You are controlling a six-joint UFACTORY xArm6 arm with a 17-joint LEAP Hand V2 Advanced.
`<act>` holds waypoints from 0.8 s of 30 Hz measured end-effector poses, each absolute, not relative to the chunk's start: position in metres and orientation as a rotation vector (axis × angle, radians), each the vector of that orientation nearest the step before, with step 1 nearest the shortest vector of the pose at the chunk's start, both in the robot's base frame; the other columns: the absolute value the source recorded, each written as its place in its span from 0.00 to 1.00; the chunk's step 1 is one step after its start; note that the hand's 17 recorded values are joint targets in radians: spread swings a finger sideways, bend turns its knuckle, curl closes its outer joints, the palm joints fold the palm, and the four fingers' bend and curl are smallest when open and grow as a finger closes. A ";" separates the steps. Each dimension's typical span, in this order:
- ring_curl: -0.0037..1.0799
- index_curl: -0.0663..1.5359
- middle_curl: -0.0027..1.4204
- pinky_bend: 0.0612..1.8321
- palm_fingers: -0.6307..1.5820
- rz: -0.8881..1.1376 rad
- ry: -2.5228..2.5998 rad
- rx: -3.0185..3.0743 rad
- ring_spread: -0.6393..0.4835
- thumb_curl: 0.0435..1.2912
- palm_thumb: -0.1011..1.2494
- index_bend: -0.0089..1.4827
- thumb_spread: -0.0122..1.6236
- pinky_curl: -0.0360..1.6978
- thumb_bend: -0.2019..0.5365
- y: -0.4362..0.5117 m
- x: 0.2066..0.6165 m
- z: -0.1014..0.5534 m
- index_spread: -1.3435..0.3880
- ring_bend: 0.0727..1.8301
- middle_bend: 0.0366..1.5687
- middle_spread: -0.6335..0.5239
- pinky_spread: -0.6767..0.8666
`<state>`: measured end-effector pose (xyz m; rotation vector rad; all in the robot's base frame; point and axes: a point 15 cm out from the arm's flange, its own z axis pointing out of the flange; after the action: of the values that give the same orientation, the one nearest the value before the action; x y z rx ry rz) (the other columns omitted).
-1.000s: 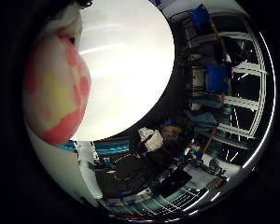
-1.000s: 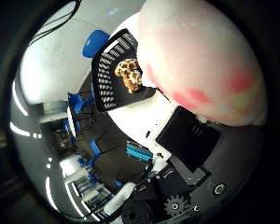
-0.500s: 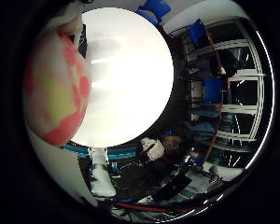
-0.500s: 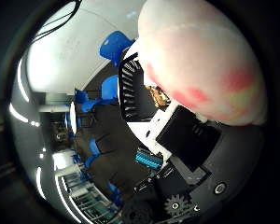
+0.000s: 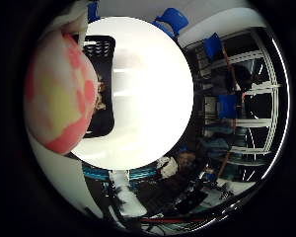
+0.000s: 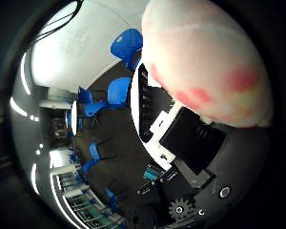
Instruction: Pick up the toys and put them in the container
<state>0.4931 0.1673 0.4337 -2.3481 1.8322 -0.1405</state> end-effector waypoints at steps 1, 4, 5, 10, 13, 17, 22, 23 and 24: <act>0.85 0.68 0.72 0.62 0.76 -0.139 1.832 -2.347 0.33 0.50 0.85 0.62 0.63 0.73 0.25 0.170 0.495 0.431 0.59 0.69 0.76 0.36 0.31; 0.85 0.68 0.72 0.62 0.77 -0.146 1.824 -2.341 0.33 0.51 0.85 0.62 0.62 0.73 0.25 0.177 0.503 0.424 0.59 0.69 0.76 0.36 0.31; 0.85 0.68 0.72 0.62 0.77 -0.149 1.822 -2.338 0.33 0.51 0.85 0.62 0.62 0.73 0.25 0.179 0.506 0.423 0.59 0.69 0.76 0.36 0.31; 0.86 0.68 0.72 0.62 0.77 -0.155 1.818 -2.329 0.33 0.51 0.85 0.63 0.61 0.73 0.25 0.181 0.510 0.422 0.59 0.69 0.76 0.36 0.31; 0.85 0.68 0.72 0.61 0.77 -0.151 1.825 -2.320 0.33 0.50 0.80 0.63 0.62 0.73 0.24 0.182 0.509 0.423 0.59 0.69 0.75 0.36 0.31; 0.73 0.63 0.65 0.53 0.80 -0.116 1.819 -2.302 0.35 0.42 0.68 0.50 0.69 0.61 0.23 0.186 0.506 0.426 0.59 0.67 0.69 0.36 0.24; 0.59 0.54 0.53 0.52 0.60 -0.049 1.803 -2.299 0.33 0.33 0.56 0.14 0.73 0.49 0.24 0.189 0.500 0.426 0.55 0.59 0.49 0.34 0.11; 0.57 0.53 0.51 0.52 0.54 -0.035 1.795 -2.310 0.34 0.32 0.55 0.13 0.73 0.49 0.24 0.189 0.498 0.425 0.54 0.55 0.44 0.34 0.14; 0.55 0.51 0.49 0.48 0.46 -0.028 1.790 -2.323 0.38 0.31 0.54 0.15 0.73 0.50 0.23 0.189 0.496 0.424 0.53 0.52 0.40 0.36 0.20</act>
<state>0.4960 0.1890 0.4242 -2.3232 1.7900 -0.0283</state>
